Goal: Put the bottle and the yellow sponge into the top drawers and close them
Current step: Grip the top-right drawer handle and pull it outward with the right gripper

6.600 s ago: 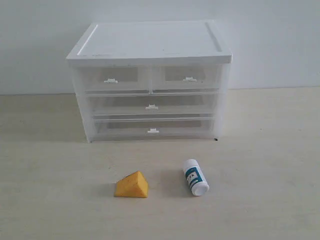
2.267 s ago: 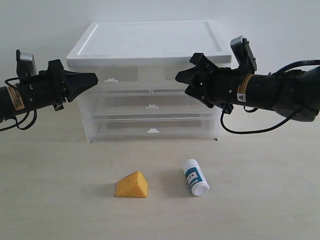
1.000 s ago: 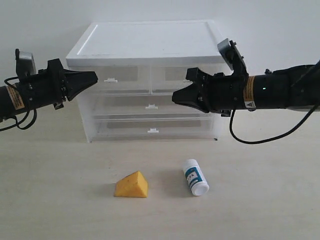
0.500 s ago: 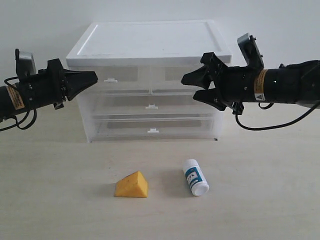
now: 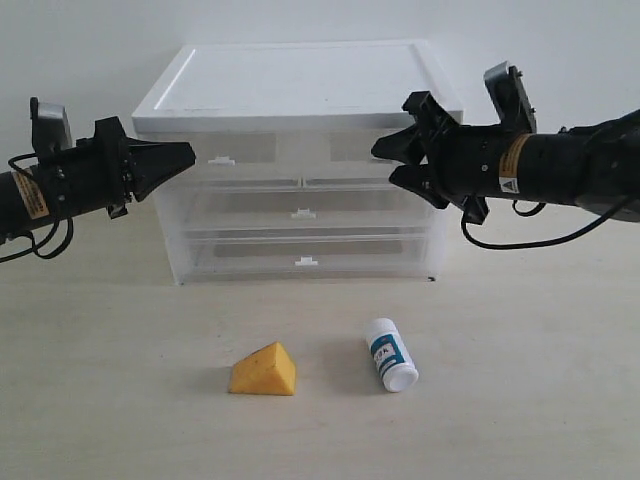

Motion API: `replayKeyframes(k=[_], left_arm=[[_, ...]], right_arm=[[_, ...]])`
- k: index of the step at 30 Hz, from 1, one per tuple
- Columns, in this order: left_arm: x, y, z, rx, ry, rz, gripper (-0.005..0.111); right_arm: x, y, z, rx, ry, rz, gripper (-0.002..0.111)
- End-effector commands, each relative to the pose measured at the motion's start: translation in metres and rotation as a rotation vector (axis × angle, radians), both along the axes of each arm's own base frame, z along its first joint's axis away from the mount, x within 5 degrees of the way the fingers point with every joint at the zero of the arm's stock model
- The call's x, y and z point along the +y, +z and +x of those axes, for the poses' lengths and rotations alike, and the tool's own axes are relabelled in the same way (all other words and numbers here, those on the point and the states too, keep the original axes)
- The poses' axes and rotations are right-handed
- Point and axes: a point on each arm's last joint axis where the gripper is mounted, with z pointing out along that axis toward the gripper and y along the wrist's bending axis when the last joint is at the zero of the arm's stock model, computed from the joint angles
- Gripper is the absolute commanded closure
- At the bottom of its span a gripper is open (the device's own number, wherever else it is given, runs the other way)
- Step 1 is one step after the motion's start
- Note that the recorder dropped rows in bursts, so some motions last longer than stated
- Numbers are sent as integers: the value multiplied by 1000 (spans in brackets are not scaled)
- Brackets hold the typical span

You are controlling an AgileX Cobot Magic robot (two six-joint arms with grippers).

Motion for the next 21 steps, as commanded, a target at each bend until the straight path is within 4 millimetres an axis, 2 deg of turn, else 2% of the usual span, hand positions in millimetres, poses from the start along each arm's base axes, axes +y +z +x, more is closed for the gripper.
replayKeyframes(k=[1,7,15,21], left_arm=[[5,3,7,1,81,-17,103],[5,3,7,0,80,-18,103],[5,3,7,0,81,-20,103],[6,3,7,-1,83,-20,103]], right_arm=[[5,8,1,-52,-48,-9,73],[4,9,2,-88,-58,-32,107],[6,6,0,-104,-10,-83,108],[11,2,-15,-110,110,-67,108]])
